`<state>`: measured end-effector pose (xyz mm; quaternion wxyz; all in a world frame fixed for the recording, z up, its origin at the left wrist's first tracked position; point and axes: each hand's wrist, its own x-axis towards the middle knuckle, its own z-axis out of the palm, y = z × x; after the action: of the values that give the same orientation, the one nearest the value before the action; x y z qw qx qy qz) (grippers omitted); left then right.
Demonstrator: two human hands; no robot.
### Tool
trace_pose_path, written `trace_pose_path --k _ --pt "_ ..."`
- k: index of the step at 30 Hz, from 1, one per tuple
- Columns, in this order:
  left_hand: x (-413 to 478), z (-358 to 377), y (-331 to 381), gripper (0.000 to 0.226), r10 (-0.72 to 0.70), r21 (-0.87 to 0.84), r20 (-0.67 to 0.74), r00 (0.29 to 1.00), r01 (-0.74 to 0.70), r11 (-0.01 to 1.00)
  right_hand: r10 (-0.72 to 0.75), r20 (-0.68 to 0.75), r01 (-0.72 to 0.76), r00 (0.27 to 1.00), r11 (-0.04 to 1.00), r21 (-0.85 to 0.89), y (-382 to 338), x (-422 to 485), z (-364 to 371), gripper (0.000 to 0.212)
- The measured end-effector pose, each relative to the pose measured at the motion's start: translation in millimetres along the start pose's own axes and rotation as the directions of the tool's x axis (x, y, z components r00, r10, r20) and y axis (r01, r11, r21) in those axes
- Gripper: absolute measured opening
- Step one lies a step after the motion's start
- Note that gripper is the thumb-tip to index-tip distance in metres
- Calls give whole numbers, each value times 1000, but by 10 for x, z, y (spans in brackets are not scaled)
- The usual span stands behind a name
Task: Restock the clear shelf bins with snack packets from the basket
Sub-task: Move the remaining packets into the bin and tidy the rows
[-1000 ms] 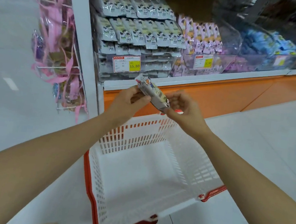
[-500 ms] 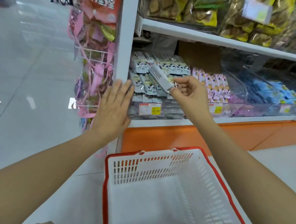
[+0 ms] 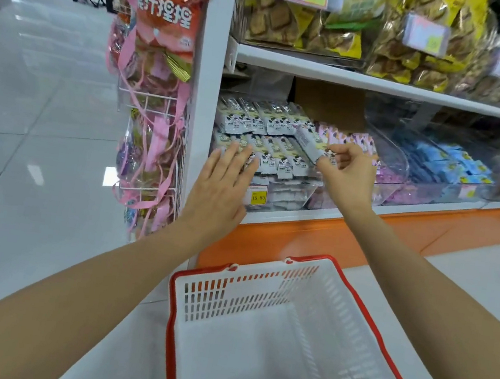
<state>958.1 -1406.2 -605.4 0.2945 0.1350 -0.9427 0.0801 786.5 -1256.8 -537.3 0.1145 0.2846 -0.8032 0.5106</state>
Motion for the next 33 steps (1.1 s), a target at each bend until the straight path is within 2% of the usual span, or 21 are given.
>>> trace_pose_path --k 3,11,16,20,22,25,30,33 --pt "149 34 65 74 -8 7 50 999 8 1000 26 -36 -29 999 997 -69 110 68 -103 25" --pt "300 54 62 57 -24 -48 33 999 25 999 -5 115 13 993 997 -70 257 215 -56 35" --pt "486 8 108 50 -44 -120 -31 999 40 992 -38 153 40 988 999 -16 316 337 -107 31" --pt "749 -38 141 44 -78 -130 -26 997 74 989 -122 222 121 967 992 21 300 600 -208 14" --pt "873 -60 139 43 -107 -112 5 994 107 988 -150 274 152 950 988 13 254 746 -252 10" --pt "1033 -86 119 47 -215 -109 68 974 221 969 -182 384 194 905 981 9 234 976 -235 21" --pt "1157 -109 23 49 -348 -65 257 902 375 925 -175 573 192 800 981 31 196 1248 -123 31" --pt "1129 -152 2 50 -395 -45 307 866 428 903 -190 659 229 728 973 27 153 1293 -46 32"
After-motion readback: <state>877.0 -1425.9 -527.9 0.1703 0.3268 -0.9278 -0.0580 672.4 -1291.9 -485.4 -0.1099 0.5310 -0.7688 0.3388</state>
